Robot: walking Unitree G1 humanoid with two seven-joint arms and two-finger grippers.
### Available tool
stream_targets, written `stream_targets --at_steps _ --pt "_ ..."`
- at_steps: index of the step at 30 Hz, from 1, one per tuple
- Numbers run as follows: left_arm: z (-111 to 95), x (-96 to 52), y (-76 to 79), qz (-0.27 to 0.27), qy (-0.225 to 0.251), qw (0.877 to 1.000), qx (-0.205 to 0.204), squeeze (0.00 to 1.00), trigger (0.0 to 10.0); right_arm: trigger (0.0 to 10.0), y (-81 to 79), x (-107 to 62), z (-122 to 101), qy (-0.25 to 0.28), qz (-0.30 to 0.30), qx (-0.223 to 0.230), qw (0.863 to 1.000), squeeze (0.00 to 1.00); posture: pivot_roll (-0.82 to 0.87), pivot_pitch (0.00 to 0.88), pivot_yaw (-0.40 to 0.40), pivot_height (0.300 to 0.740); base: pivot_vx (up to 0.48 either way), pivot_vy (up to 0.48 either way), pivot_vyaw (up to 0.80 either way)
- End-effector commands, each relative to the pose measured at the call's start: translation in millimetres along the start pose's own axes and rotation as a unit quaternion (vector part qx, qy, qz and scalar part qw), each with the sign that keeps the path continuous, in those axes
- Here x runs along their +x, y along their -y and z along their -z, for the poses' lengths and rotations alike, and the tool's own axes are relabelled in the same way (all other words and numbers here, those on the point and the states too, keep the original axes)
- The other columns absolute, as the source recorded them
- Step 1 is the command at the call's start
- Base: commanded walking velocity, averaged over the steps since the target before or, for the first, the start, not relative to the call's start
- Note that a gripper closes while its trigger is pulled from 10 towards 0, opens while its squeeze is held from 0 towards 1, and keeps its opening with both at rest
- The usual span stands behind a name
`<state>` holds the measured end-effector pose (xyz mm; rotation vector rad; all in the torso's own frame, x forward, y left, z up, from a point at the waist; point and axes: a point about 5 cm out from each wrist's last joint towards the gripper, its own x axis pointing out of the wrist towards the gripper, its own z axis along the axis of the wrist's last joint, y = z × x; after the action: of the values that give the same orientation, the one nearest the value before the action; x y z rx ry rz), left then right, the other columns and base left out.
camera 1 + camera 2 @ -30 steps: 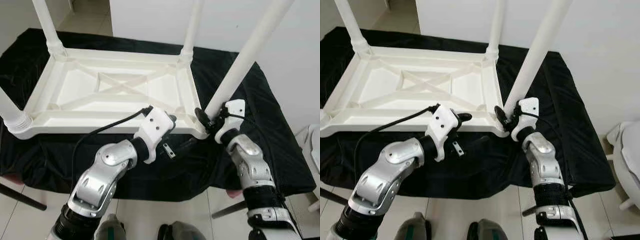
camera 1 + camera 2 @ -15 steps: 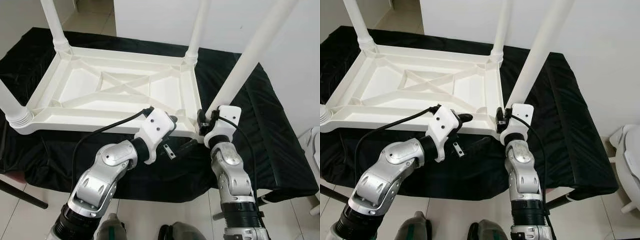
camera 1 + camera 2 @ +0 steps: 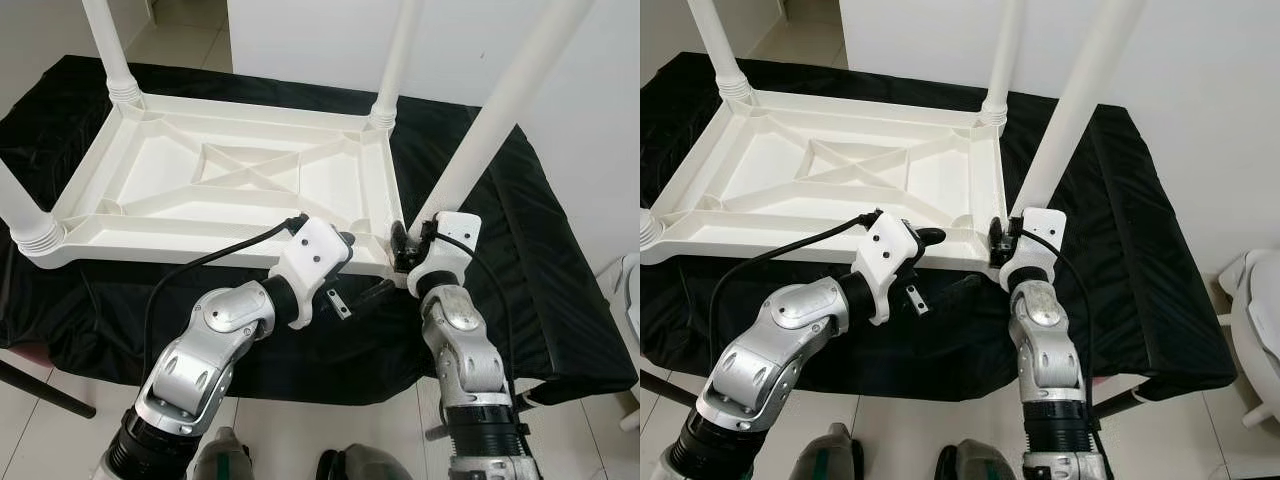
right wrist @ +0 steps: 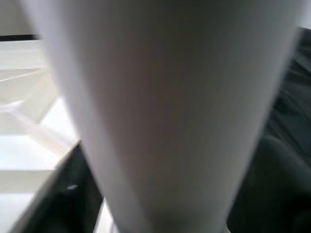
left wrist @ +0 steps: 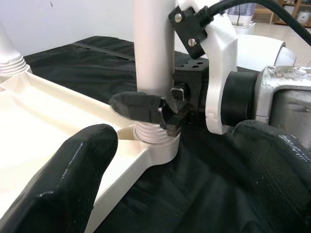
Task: Building children table
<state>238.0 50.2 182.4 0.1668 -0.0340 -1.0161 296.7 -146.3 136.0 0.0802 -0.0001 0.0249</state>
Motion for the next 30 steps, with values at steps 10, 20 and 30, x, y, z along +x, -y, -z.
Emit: stream_targets --at_steps 10,20,30 --pt "2 3.2 -1.5 -0.011 -0.003 1.0 0.0 0.0 10.0 10.0 16.3 18.4 -15 0.009 -0.154 -0.01 0.988 0.0 0.02 0.0 -0.088 0.74 0.0 0.0 0.0" --pt "-1 3.2 -3.8 -0.015 0.001 1.0 0.0 0.0 10.0 10.0 21.5 28.6 -15 -0.007 -0.302 -0.05 0.952 0.0 0.02 0.001 -0.074 0.74 0.0 0.0 0.0" --pt "-2 1.9 -6.3 -0.018 0.001 1.0 0.003 0.0 10.0 10.0 18.9 37.3 -8 -0.025 -0.353 -0.077 0.932 0.0 0.03 0.001 -0.069 0.74 0.0 0.0 0.0"
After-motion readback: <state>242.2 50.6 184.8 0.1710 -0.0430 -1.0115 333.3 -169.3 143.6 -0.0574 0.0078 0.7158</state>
